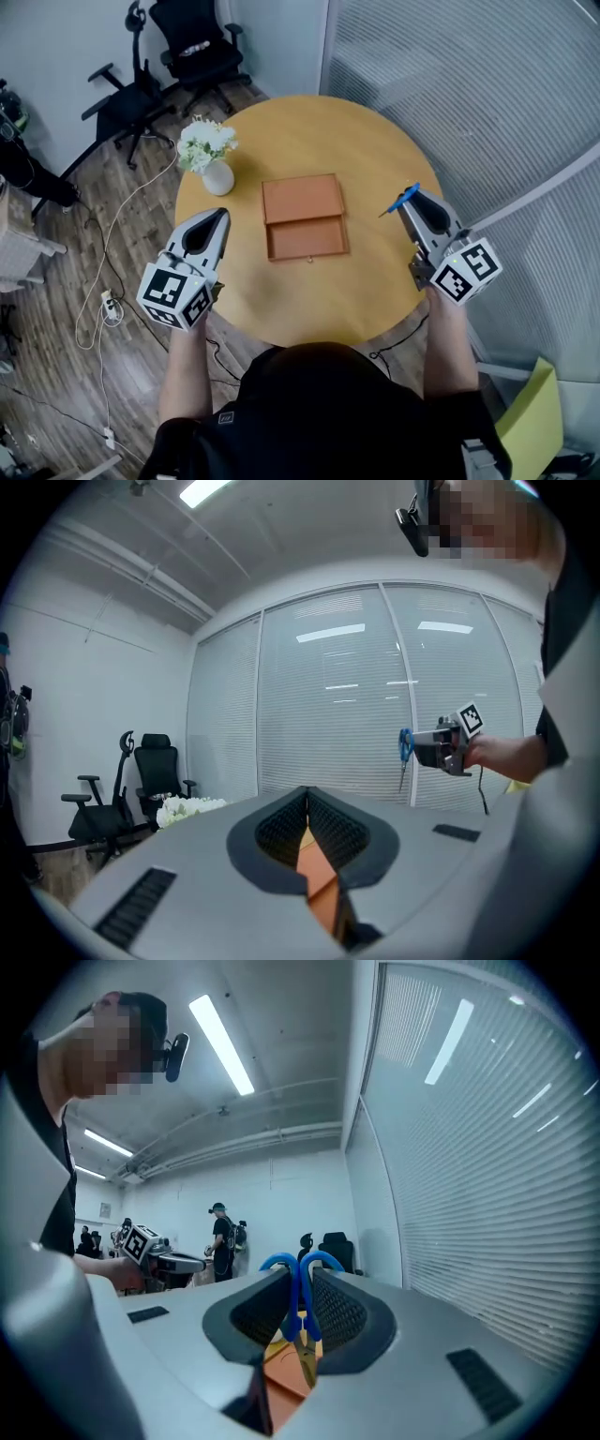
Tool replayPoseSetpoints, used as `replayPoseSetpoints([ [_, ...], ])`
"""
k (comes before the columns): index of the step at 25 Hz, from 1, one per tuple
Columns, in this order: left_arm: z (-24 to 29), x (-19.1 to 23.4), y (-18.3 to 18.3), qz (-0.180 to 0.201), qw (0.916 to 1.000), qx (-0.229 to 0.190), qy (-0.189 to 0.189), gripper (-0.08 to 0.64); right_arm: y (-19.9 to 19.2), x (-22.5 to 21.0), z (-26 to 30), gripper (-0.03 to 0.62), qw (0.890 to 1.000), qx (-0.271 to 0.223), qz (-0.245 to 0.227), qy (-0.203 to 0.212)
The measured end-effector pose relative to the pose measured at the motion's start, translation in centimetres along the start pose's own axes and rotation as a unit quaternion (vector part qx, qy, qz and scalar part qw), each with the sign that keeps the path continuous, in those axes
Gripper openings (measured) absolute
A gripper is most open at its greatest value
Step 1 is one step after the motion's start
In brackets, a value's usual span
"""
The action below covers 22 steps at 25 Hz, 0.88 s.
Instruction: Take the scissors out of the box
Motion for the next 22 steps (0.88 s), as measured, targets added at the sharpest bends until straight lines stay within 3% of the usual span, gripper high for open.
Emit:
replayPoseSetpoints([
  [6,1.0,-1.0,1.5,0.006,0.9999,-0.011,-0.002,0.014,2.3,-0.3,-2.7,0.088,0.999,-0.04,-0.017,-0.024],
  [10,1.0,-1.6,1.5,-0.012,0.9995,-0.027,0.006,0.014,1.5,0.7,-2.8,0.088,0.998,-0.054,-0.003,-0.027],
  [17,2.5,-3.8,1.1,-0.006,0.9998,-0.017,-0.004,0.014,0.3,0.9,-2.3,0.087,0.999,-0.045,0.015,-0.026],
  [22,2.4,-3.7,0.8,-0.007,0.9999,-0.014,-0.005,0.014,0.2,1.3,-1.9,0.087,0.999,-0.037,0.001,-0.029],
])
Point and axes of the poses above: the fingertips, and each gripper's own axes: z forward along the fingers, x to its left, y out of its top, the point moved 3 cm from there along -z, backward along the fingers, and after that the axes turned 5 degrees about -z, right-handed, at the moved point
